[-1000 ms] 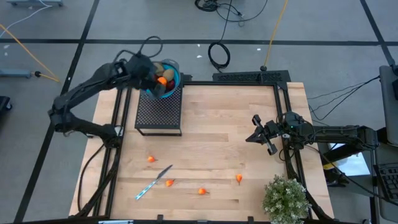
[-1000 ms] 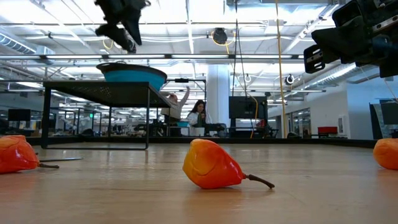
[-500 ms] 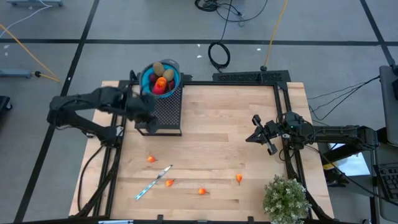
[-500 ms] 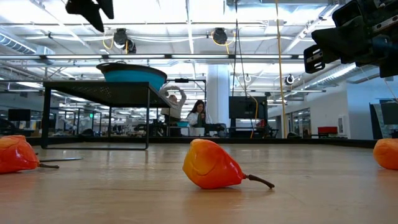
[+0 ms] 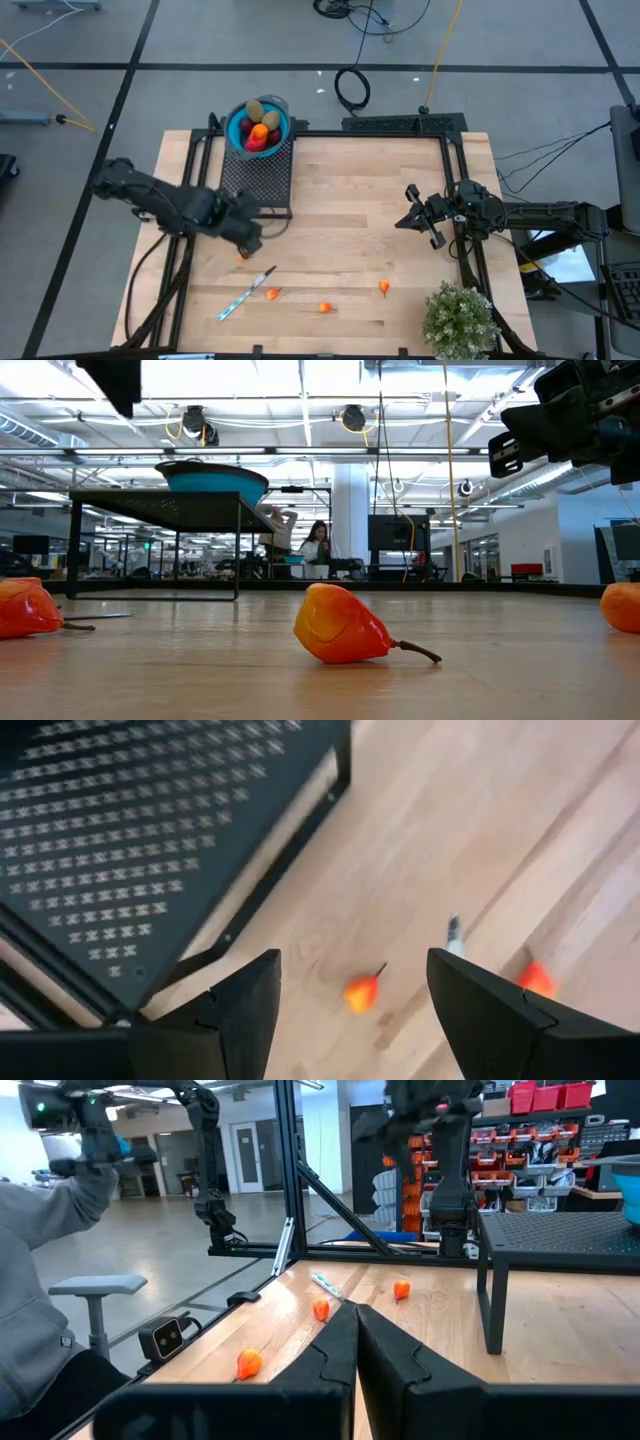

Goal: Pick & Place Fruit
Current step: Put the top left peach into the blue strainer bowl on the shelf

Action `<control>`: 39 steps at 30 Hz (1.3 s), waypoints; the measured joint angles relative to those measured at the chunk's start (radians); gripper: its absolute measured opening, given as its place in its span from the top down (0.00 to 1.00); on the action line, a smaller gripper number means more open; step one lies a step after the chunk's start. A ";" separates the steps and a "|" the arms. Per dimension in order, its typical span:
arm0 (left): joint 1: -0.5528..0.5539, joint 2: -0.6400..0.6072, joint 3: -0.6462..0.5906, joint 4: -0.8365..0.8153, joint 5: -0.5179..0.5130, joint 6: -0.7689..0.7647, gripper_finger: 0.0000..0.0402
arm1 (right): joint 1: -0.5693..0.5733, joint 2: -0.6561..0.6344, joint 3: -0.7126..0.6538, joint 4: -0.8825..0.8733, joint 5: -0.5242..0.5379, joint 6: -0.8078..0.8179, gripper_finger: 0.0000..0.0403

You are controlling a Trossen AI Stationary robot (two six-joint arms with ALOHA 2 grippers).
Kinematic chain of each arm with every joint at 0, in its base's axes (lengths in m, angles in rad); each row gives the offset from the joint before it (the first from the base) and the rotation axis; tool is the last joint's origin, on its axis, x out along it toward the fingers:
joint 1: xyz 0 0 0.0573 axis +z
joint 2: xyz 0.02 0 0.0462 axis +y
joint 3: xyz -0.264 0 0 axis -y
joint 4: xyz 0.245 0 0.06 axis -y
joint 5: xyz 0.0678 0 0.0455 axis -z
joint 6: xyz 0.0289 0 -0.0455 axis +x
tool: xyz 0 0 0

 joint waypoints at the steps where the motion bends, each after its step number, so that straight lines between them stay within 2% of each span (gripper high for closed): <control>1: -0.018 0.014 -0.012 0.000 0.000 0.008 0.38 | 0.000 0.000 0.000 0.000 0.000 0.000 1.00; 6: -0.092 0.064 -0.107 0.008 0.000 0.005 0.38 | 0.000 0.000 0.000 0.000 0.000 0.000 1.00; 12: -0.157 0.076 -0.254 0.147 0.001 0.025 0.38 | 0.000 0.000 0.000 0.000 0.000 0.000 1.00; 18: -0.212 0.076 -0.359 0.291 0.009 0.115 0.38 | 0.000 0.000 0.000 0.000 0.000 0.000 1.00; 25: -0.268 0.076 -0.454 0.343 0.009 0.232 0.38 | 0.000 0.000 0.000 0.000 0.000 0.022 1.00; 30: -0.286 0.076 -0.525 0.358 0.009 0.258 0.38 | 0.000 0.000 0.000 0.000 0.000 0.036 1.00; 39: -0.282 0.075 -0.635 0.543 0.009 0.316 0.38 | 0.000 0.000 0.000 0.000 0.000 0.034 1.00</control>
